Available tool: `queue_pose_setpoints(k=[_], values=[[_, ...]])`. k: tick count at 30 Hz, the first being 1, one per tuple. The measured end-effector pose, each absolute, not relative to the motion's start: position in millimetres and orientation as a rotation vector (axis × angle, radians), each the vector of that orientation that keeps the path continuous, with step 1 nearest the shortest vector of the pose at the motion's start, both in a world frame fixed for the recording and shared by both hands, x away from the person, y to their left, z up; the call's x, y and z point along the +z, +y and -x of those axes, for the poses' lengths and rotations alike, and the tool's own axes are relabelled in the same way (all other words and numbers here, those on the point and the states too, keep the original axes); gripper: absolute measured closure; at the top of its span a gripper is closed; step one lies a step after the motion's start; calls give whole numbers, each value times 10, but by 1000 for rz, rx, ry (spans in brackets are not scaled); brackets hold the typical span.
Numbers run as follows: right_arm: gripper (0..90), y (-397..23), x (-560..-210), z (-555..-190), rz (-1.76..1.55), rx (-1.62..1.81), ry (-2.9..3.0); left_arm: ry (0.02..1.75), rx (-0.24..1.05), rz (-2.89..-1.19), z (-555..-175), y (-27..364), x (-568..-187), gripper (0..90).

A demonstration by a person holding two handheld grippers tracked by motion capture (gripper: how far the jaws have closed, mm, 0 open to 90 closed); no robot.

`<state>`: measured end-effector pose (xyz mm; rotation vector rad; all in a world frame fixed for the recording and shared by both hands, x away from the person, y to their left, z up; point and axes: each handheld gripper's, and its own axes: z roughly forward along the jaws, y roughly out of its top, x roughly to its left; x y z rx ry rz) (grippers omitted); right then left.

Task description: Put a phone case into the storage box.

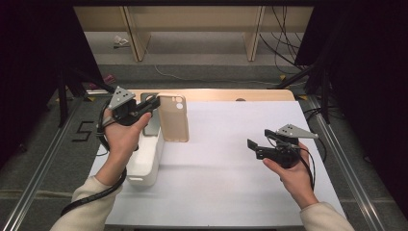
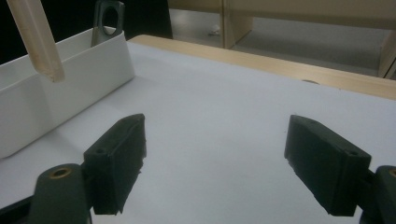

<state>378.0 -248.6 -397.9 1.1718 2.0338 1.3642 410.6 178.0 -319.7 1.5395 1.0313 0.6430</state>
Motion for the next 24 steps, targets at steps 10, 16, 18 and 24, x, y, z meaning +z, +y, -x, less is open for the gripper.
queue_pose_setpoints(k=[10, 16, 18, 24], values=[[215, -2548, -3983, -3743, -1166, 1357, 2036, 1060, 668, -1528, -4134, 1911, -3188, 855], [215, -2572, -3985, -3721, -1163, 1354, 2036, 1067, 676, -1529, -4150, 1953, -3182, 855], [215, -2585, -3988, -3714, -1165, 1350, 2037, 1069, 682, -1527, -4155, 1976, -3175, 855], [215, -2621, -3996, -3693, -1167, 1349, 2038, 1076, 701, -1529, -4169, 2047, -3155, 855]])
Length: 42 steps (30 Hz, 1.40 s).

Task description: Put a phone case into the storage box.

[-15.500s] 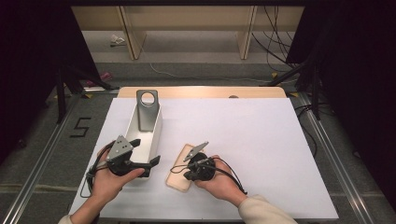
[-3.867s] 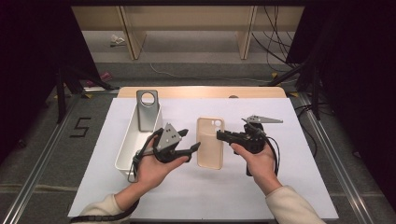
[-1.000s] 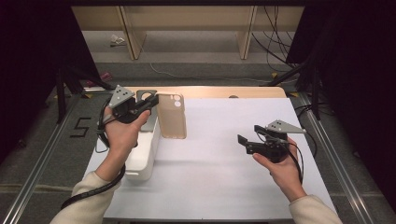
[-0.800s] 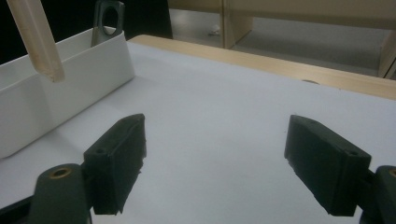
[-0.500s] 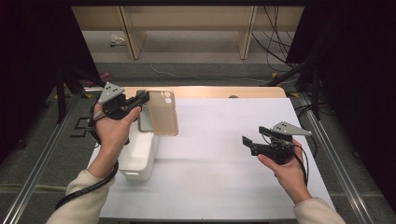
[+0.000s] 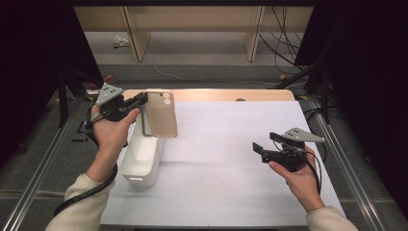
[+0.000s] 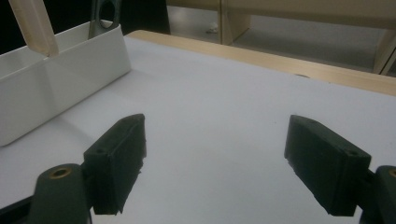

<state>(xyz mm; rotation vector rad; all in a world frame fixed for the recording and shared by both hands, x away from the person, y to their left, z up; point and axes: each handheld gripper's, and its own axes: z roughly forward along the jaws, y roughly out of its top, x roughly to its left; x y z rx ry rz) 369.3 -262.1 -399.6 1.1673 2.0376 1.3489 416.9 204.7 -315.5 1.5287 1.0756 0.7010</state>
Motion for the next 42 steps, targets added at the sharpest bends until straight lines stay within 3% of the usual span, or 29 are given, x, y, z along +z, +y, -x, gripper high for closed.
queue_pose_setpoints(k=[42], values=[[216, -2708, -4027, -3603, -1174, 1345, 2049, 1125, 780, -1522, -4318, 2352, -3243, 855]])
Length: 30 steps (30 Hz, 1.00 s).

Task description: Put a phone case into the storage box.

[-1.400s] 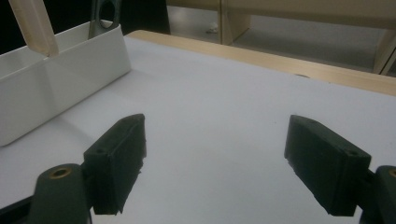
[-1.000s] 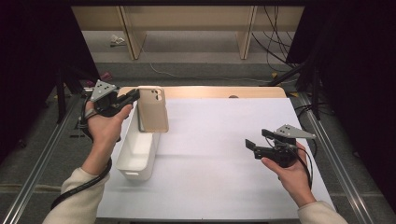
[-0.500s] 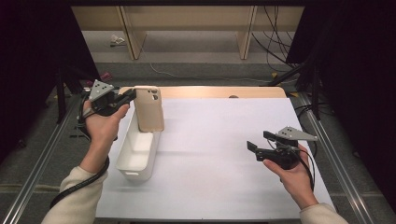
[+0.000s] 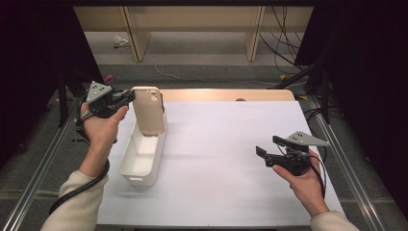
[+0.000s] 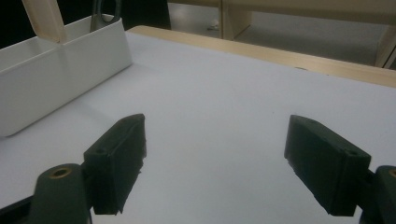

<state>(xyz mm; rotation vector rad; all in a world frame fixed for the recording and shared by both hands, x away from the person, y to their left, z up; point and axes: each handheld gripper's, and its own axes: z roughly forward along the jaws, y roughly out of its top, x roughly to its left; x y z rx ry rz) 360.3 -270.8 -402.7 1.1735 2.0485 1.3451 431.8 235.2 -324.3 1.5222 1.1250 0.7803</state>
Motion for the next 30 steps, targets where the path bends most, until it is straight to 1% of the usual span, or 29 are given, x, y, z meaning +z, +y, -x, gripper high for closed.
queue_pose_setpoints(k=[14, 30], values=[[216, -2724, -4030, -3594, -1172, 1344, 2048, 1129, 787, -1514, -4345, 2401, -3248, 855], [217, -2727, -4034, -3595, -1175, 1344, 2049, 1133, 827, -1511, -4397, 2479, -3261, 855]])
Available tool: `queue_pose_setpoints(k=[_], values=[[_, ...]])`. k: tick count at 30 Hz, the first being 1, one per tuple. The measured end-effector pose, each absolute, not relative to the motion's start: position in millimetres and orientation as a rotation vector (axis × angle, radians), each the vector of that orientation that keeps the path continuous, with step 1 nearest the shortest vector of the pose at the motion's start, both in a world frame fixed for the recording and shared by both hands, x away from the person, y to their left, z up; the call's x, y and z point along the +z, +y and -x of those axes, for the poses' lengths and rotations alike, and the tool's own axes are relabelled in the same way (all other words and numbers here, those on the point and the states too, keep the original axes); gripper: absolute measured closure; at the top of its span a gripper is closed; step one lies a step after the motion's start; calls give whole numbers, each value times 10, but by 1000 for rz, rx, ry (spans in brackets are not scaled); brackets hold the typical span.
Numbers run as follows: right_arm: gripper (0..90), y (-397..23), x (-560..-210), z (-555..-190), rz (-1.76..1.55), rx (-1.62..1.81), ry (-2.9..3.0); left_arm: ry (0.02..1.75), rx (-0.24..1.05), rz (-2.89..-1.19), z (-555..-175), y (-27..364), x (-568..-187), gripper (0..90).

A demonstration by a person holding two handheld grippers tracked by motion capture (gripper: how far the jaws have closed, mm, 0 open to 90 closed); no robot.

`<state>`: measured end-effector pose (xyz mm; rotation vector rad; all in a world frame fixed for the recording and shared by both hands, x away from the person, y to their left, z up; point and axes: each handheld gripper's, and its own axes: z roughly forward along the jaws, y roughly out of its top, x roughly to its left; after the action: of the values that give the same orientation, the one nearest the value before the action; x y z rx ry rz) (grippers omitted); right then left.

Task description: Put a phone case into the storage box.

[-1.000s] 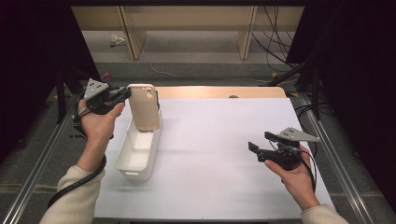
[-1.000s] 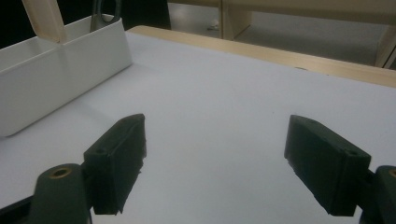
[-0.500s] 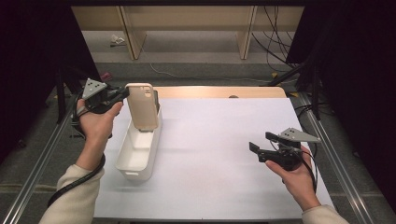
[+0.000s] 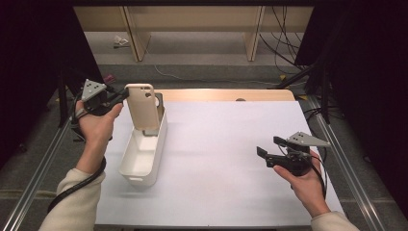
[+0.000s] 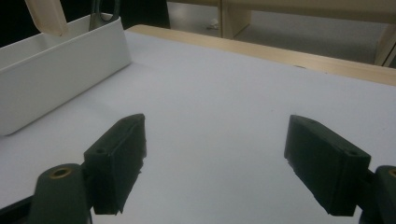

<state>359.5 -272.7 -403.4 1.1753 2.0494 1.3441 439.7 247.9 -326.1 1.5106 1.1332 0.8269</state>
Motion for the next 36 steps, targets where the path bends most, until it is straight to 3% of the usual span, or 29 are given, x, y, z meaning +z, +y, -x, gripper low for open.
queue_pose_setpoints(k=[36], values=[[217, -2732, -4036, -3596, -1175, 1347, 2055, 1141, 846, -1603, -4630, 2433, -3547, 854]])
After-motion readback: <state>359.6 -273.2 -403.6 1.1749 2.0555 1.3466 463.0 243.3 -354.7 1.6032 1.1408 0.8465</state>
